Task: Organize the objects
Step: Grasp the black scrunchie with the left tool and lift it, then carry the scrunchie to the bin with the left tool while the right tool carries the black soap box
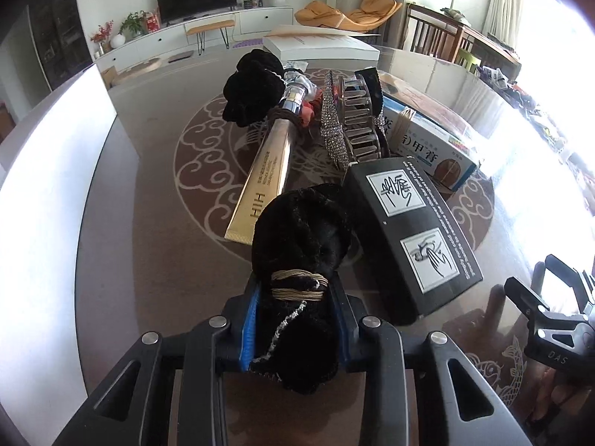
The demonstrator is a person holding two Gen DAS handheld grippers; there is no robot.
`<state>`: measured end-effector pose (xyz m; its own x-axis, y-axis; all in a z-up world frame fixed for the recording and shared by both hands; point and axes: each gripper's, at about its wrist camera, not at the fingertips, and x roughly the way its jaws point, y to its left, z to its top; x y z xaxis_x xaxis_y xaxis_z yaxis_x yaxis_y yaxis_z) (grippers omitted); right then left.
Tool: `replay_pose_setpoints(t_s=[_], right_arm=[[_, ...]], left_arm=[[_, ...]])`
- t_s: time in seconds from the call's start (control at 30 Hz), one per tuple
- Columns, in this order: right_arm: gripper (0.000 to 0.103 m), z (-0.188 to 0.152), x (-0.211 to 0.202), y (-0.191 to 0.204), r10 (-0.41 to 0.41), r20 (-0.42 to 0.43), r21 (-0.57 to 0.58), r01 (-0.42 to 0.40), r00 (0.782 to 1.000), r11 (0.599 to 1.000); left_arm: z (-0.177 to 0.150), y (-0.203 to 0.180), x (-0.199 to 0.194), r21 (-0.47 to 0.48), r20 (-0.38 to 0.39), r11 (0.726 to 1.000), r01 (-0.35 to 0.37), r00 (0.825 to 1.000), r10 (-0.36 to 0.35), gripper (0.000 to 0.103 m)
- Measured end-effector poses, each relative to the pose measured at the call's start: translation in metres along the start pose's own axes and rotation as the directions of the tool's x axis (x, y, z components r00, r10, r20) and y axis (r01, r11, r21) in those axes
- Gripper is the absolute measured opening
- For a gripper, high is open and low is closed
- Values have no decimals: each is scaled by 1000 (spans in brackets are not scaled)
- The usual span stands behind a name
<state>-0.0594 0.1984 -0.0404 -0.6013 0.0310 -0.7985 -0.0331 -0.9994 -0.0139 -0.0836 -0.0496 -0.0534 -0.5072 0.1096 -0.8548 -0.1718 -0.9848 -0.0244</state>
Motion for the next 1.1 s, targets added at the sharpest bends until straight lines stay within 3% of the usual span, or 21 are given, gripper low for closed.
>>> replay_pose_setpoints(t_s=[0.13,0.2,0.23,0.27,0.6,0.63,0.7,0.73,0.77,0.87,0.93,1.1], right_arm=[[103,0,0,0,0,0,0,0,1000,1000],[103,0,0,0,0,0,0,0,1000,1000],[103,0,0,0,0,0,0,0,1000,1000],[103,0,0,0,0,0,0,0,1000,1000],[103,0,-2,1,20,-1,-22,-20,1000,1000],[103,0,-2,1,36,-12,-40,-36,999,999],[103,4,-5,3,68,-82,-50,-72,994,996],[103,9,-10,4,130,-104,-18,-133,986,991],[103,16,-17,7,198,-99,8,-198,975,980],[103,54,-30,44,296,-108,-17,-299,949,954],[103,81,-18,77,339,-189,-23,-349,922,937],[97,106,23,149,145,-302,-215,-215,942,953]], left_arm=[[-44,6,-21,-106,-24,994,-13,1000,11,39],[-58,9,-28,-110,-20,994,-14,1000,11,55],[-59,10,-28,-102,-30,995,-15,999,12,69],[-59,11,-27,-94,-33,996,-13,999,10,75],[-47,9,-10,-15,-21,999,-47,999,47,77],[-48,8,-11,-16,-19,999,-47,999,46,76],[-51,8,-16,-15,5,999,-44,999,44,50],[-51,7,-17,-6,11,999,-42,999,42,31],[-51,8,-18,-5,11,999,-41,999,41,31],[-52,14,-24,-35,35,999,-30,999,31,30],[-54,16,-36,-50,54,998,-31,998,33,30],[-53,22,-59,-60,96,997,-38,994,44,30]])
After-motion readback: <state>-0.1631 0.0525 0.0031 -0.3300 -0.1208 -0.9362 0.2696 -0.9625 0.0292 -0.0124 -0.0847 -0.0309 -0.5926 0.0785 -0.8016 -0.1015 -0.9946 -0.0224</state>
